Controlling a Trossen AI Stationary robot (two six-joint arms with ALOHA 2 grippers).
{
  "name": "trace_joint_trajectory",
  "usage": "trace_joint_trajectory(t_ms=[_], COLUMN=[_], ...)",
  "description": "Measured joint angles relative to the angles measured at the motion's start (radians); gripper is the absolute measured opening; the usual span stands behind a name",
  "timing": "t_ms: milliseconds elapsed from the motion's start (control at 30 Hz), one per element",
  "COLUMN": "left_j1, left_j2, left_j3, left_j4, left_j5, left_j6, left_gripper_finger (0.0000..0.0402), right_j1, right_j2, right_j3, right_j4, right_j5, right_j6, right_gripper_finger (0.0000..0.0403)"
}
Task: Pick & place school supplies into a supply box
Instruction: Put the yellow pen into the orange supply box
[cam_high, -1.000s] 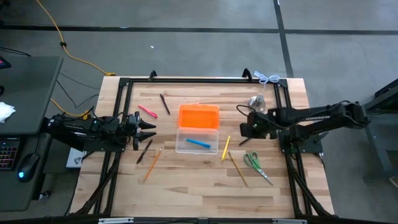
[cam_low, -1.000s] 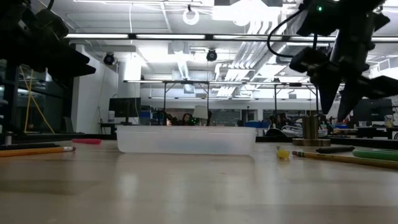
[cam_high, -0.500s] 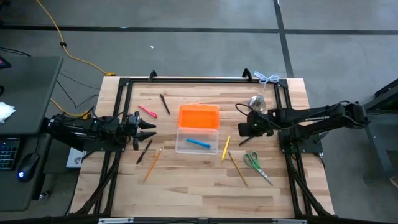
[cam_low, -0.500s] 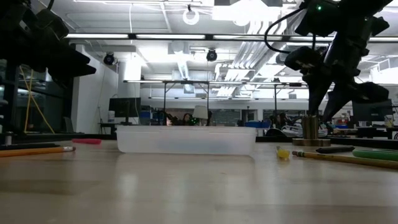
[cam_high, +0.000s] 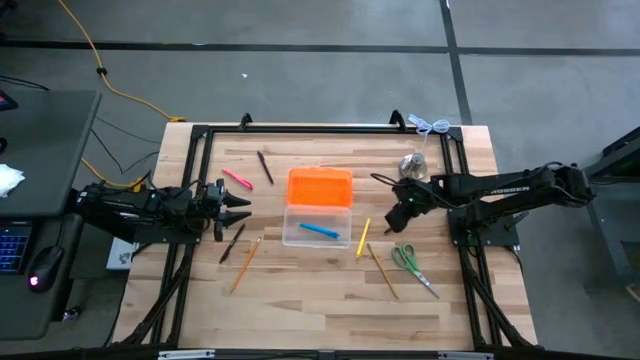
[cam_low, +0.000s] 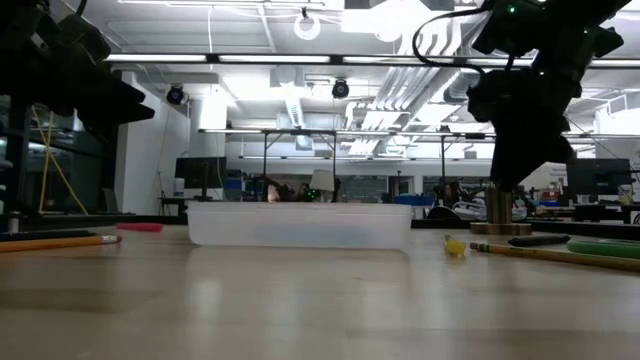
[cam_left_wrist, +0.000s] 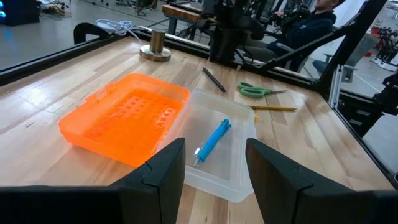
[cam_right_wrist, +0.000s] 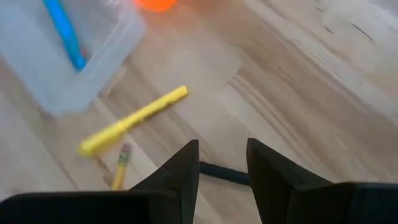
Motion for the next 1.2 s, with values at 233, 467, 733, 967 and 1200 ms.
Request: trace_joint_trajectory(t_ms=[233, 467, 733, 967, 1200], left_j1=[0.000, 0.000, 0.000, 0.000, 0.000], left_j2=[0.000, 0.000, 0.000, 0.000, 0.000], left_j3=[0.000, 0.000, 0.000, 0.000, 0.000], left_j4=[0.000, 0.000, 0.000, 0.000, 0.000], left_j5=[0.000, 0.000, -0.021, -0.023, -0.024], left_j6=[0.000, 0.000, 0.000, 0.000, 0.000], left_gripper_finger=[0.0200, 0.0200, 0.0200, 0.0200, 0.0200], right_j1=[0.000, 0.000, 0.000, 0.002, 0.002], right_j2=[0.000, 0.000, 0.000, 0.000, 0.000], right_j3=[0.000, 0.000, 0.000, 0.000, 0.000], right_j4=[0.002, 0.004, 0.004, 0.019, 0.138], right_j5=[-0.128, -0.184, -0.191, -0.208, -0.209], right_j6=[-0.394, -0.581, -0.581, -0.579, -0.527], right_gripper_finger=[0.0112, 0.0112, 0.0112, 0.0112, 0.0112])
